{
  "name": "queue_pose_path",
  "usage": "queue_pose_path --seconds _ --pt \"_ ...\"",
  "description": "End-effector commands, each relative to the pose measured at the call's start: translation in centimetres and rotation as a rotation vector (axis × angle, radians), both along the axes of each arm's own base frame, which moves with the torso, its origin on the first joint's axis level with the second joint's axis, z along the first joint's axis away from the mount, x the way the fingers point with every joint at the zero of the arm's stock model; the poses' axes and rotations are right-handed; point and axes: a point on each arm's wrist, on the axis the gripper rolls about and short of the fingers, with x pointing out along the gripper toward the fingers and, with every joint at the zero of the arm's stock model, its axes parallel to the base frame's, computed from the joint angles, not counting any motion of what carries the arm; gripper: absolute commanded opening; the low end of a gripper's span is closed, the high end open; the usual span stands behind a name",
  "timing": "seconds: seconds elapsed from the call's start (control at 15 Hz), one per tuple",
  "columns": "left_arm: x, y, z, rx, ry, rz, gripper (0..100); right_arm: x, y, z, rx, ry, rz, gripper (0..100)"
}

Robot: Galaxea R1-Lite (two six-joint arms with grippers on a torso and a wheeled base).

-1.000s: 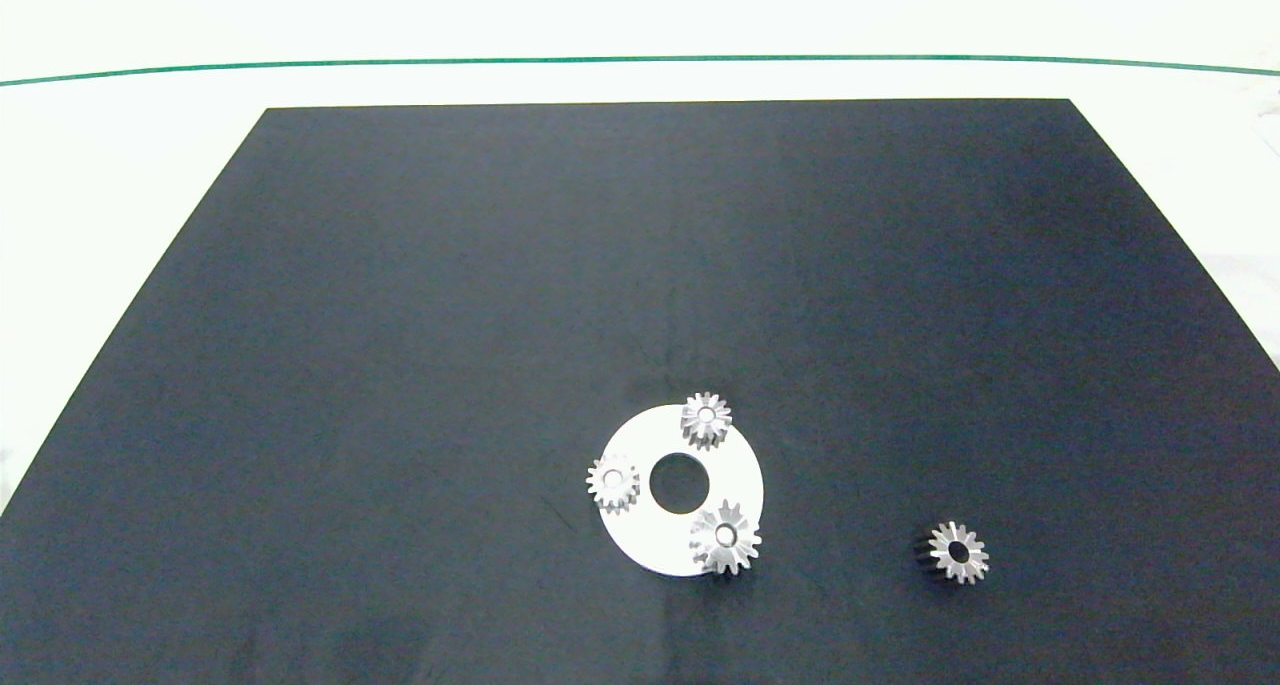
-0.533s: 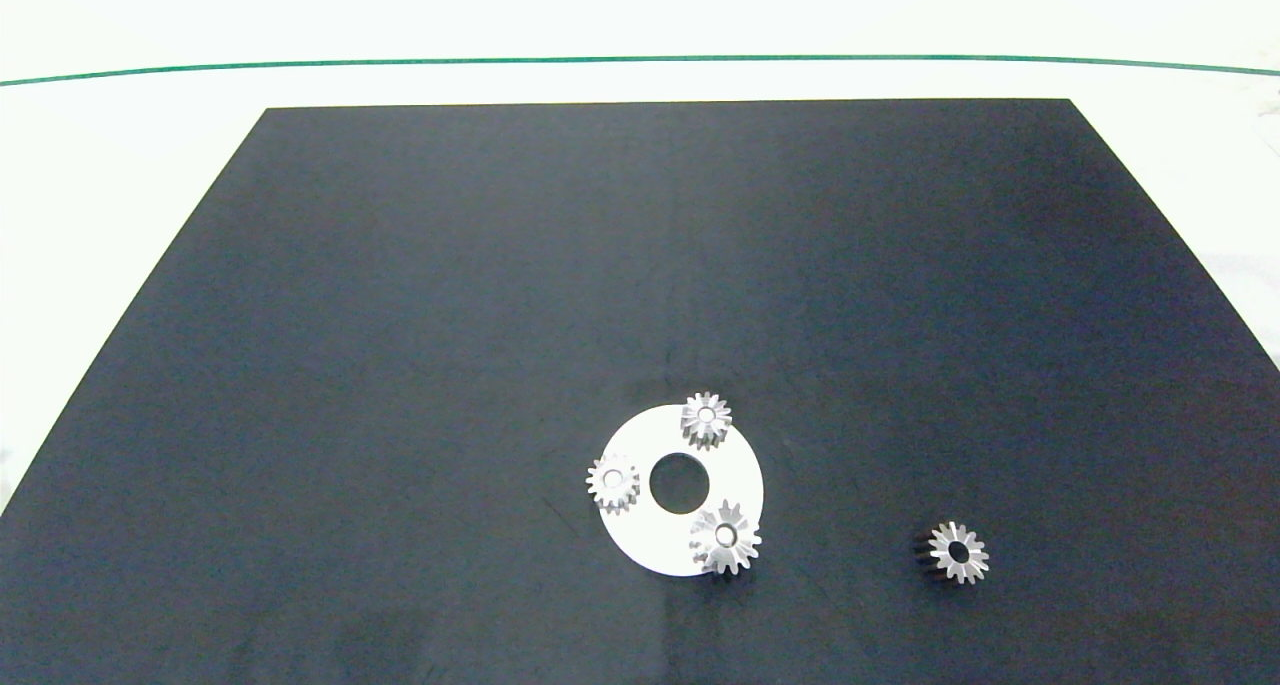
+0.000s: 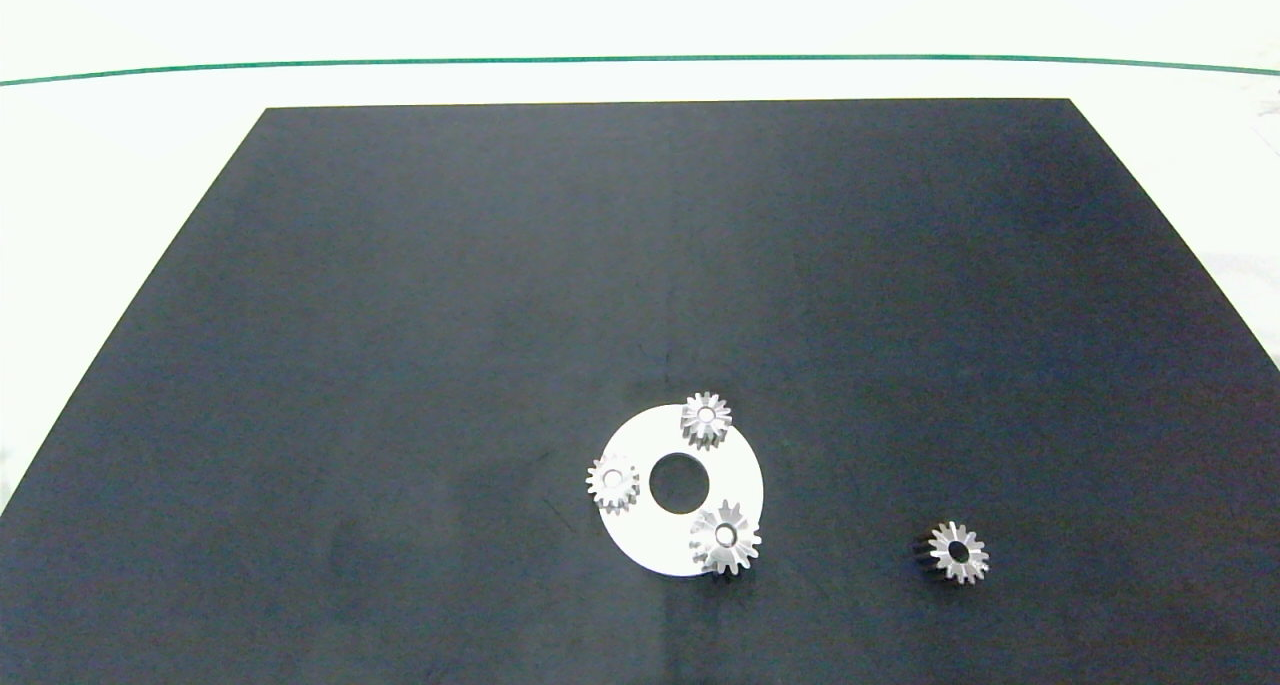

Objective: Remove an incorrectly installed larger gear and replace it with the correct smaller gear

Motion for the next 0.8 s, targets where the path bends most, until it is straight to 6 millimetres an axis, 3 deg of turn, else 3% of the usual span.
queue_pose_path --seconds 0.07,0.33,0.53,0.6,0.8 --pt "7.0 0.0 9.3 0.027 0.246 -0.01 100 3.9 0.1 4.5 -0.063 0.119 0.062 100" --pt "9.3 0.1 10.1 0.007 0.326 0.006 100 8.9 1.0 8.7 -0.114 0.19 0.197 100" --pt "8.6 0.1 10.6 0.007 0.32 0.005 100 12.6 3.1 10.6 -0.167 0.234 0.327 100" --pt "8.3 0.1 10.8 0.007 0.304 0.009 100 14.4 4.9 11.0 -0.202 0.266 0.385 100" --pt "7.1 0.3 11.5 0.001 0.257 0.057 100 16.7 10.1 9.9 -0.318 0.348 0.522 100"
